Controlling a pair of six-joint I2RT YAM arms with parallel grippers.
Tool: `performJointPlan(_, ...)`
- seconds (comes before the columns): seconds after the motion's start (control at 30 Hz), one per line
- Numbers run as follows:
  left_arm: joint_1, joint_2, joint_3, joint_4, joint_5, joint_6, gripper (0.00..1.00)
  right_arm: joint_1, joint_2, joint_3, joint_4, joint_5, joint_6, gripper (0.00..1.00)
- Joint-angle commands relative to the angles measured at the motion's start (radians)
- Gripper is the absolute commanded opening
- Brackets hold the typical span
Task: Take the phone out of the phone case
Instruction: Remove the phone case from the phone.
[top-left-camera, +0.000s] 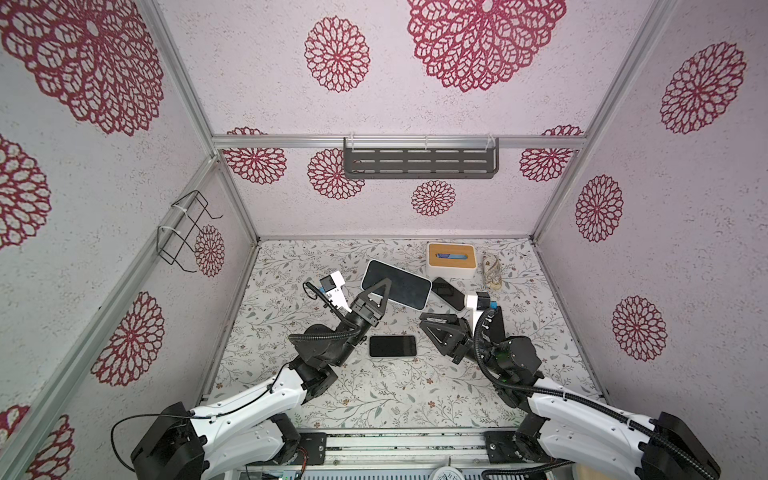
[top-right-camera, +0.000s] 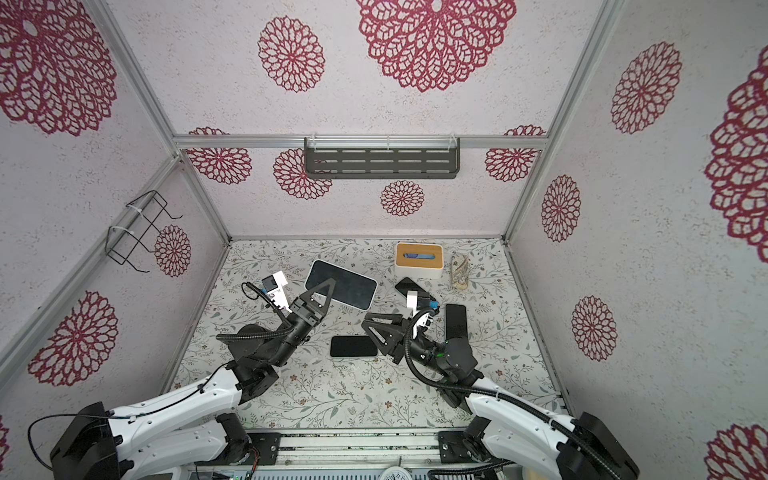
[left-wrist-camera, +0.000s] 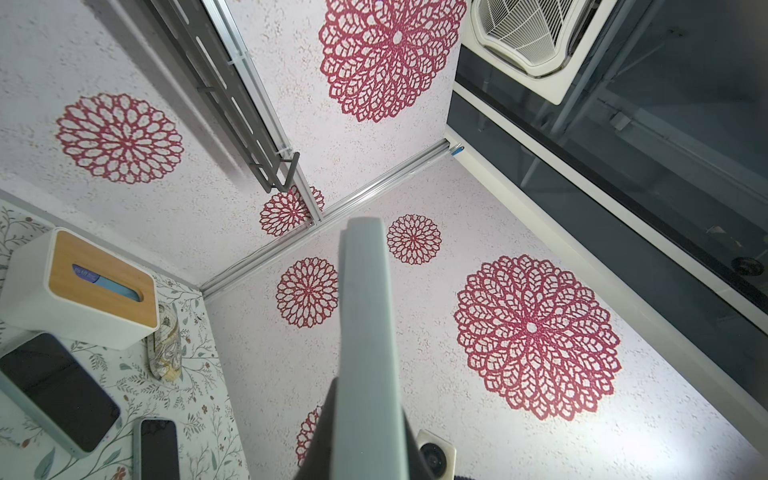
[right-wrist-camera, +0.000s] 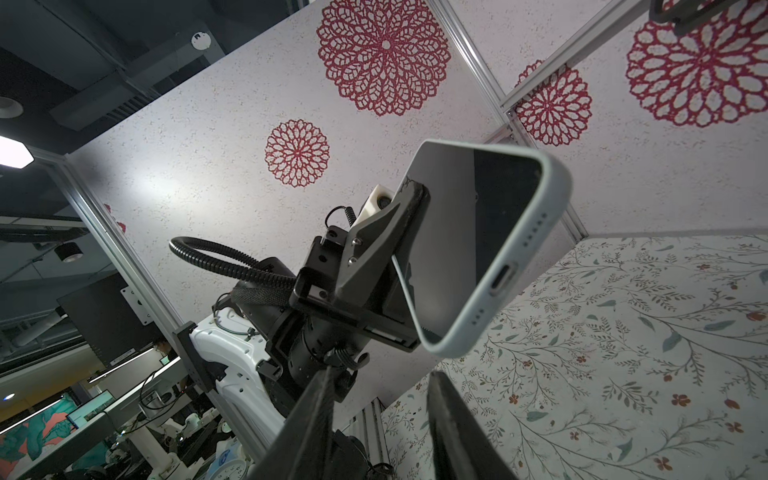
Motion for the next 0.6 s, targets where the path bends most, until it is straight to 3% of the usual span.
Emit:
performJointPlan(0.0, -0.018, 0.0, 0.002, 0.083, 0.006, -0.013, 0.0, 0.003, 0.008, 0.042, 0.058, 0.008, 0.023, 0.38)
performJointPlan(0.57, -0.024, -0.004, -0.018, 0.101, 0.011, -0.023, 0.0, -0.004, 0.026, 0.038, 0.077, 0.036, 0.04, 0.32)
